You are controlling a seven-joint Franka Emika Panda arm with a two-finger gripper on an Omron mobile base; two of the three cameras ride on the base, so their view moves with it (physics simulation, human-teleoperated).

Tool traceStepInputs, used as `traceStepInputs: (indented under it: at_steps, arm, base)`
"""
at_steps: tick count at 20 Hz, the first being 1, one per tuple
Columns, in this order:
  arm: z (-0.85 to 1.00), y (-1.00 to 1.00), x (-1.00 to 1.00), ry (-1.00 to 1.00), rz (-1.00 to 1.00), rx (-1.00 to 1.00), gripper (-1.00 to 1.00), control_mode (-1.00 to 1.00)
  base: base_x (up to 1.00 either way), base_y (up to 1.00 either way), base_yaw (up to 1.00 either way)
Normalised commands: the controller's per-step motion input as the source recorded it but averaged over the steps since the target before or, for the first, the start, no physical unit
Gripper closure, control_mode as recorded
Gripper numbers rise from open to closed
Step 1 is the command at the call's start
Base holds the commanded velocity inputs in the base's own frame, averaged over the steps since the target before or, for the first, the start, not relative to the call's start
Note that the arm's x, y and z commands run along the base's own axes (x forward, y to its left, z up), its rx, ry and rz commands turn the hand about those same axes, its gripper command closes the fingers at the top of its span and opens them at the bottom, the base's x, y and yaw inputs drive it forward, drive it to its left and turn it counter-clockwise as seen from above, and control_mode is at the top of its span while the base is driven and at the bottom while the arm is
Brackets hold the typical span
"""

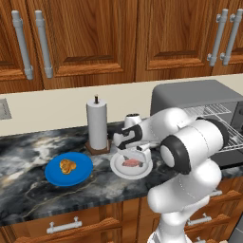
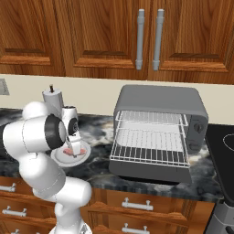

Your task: Open the toaster oven door. Place the bread on the top rack in the toaster oven and place the steak on the bottom rack.

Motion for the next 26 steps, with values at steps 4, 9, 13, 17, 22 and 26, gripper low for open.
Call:
traceStepInputs:
  at_steps: [4, 9, 13, 17, 22, 26]
  arm:
    - [-0.10, 0.00, 0.00, 0.00, 0.00, 0.00, -1.00, -1.00]
    - [-0.05, 0.00, -0.05, -0.04, 0.00, 0.00, 1.00, -1.00]
    - [0.02, -0.11, -0.22, 0.00, 0.00, 0.00, 1.00, -1.00]
    - [0.30, -0.36, -0.31, 0.00, 0.00, 0.01, 1.00, -1.00]
    - [0.47, -0.33, -0.28, 0.00, 0.00, 0.01, 1.00, -1.00]
    - [0.38, -0.32, -0.48, -0.07, 0.03, 0.00, 1.00, -1.00]
  base:
    - [0.00, 0.00, 0.00]
    - [0.00, 0.00, 0.00]
    - [0.00, 0.00, 0.00]
    - [0.00, 0.00, 0.00]
    - [0.00, 0.00, 0.00]
    - [0.00, 0.00, 0.00]
